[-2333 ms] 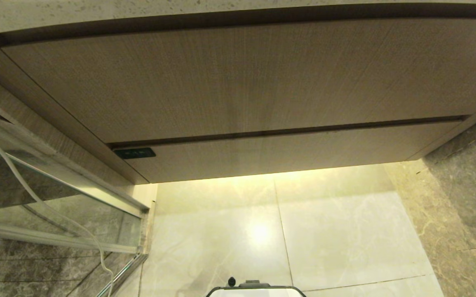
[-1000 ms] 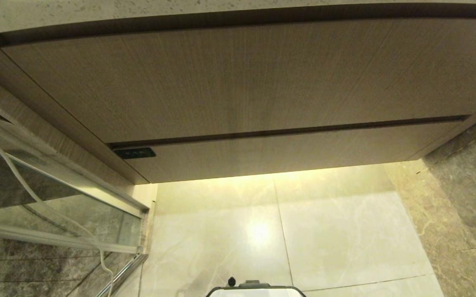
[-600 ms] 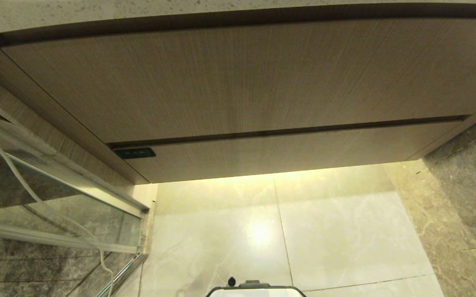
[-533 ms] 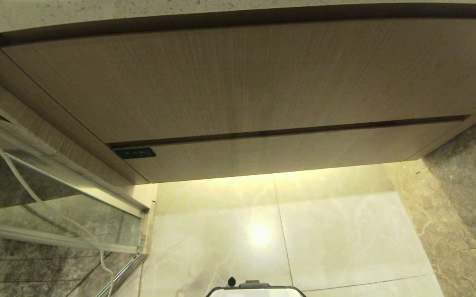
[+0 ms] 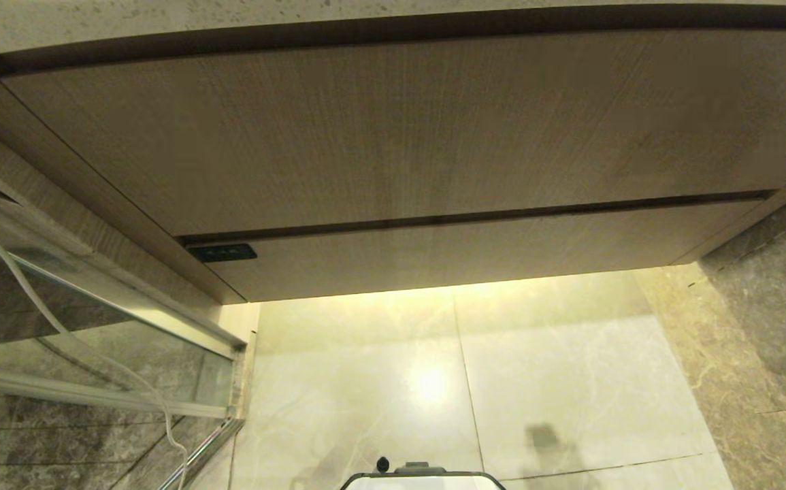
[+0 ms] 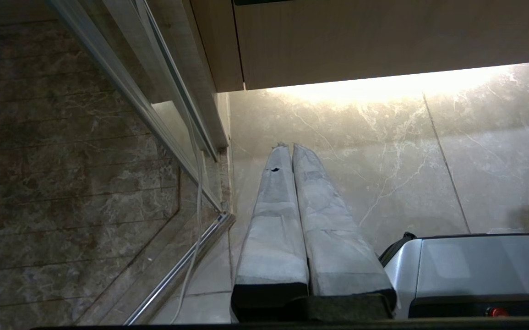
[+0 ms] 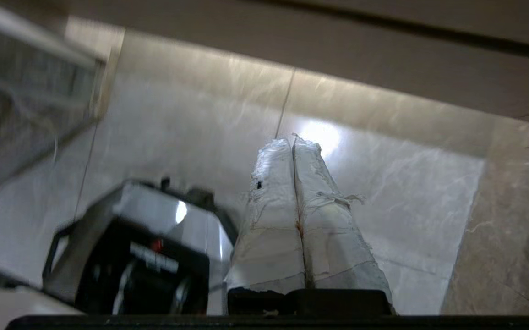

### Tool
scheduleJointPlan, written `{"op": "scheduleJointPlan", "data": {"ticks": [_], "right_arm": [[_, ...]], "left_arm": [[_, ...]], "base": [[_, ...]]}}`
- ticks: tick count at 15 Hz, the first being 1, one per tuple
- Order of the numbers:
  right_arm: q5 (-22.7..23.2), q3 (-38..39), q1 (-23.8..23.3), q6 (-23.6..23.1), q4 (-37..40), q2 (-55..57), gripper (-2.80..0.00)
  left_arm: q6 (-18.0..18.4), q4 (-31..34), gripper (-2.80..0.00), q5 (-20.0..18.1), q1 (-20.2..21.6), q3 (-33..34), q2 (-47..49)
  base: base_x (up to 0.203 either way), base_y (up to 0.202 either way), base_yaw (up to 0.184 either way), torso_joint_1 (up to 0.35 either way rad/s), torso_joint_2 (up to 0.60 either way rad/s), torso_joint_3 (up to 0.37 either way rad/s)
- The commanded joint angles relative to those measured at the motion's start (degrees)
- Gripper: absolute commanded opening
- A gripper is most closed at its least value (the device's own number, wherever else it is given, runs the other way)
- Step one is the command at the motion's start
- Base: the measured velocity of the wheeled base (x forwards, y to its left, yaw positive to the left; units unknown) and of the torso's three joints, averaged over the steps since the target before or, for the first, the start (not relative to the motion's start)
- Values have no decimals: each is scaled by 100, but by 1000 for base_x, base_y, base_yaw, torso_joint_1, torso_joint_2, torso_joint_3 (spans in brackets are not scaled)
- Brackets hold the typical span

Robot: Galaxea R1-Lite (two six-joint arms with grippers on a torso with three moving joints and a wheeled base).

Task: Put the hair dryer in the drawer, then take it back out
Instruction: Pull open the drawer

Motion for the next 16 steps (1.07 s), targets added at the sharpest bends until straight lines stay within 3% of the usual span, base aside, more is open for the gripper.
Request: {"op": "scheduleJointPlan", "data": {"ticks": [1,3,4,5,7,9,10,12,14,16], "right_arm": [[37,-527,321,-397,528,1568,-280],[89,-909,434,-1088,1463,2034,-280],[98,-955,461,-1397,1640,2214,-47],[73,-977,483,-1786,1691,2362,0],[8,-1026,421,-2554,1686,2599,0],[-354,-1055,305,-2939,1499,2682,0],[-745,-975,302,-3294,1333,2690,0],[-984,-603,304,-4050,808,2663,0],[-980,197,347,-4761,-54,2575,0],[-762,1230,367,-5261,-1899,2560,0]], "left_arm": [[2,-1,-280,0,0,0,0],[2,-1,-280,0,0,7,0],[2,-1,-280,0,0,0,0],[2,-1,-280,0,0,9,0],[2,-1,-280,0,0,0,0],[2,-1,-280,0,0,9,0],[2,-1,-280,0,0,5,-1],[2,-1,-280,0,0,0,0],[2,-1,-280,0,0,0,0],[2,-1,-280,0,0,4,-3]], "base": [[0,0,0,0,0,0],[0,0,0,0,0,0],[0,0,0,0,0,0],[0,0,0,0,0,0],[0,0,0,0,0,0],[0,0,0,0,0,0],[0,0,0,0,0,0],[0,0,0,0,0,0],[0,0,0,0,0,0],[0,0,0,0,0,0]]}}
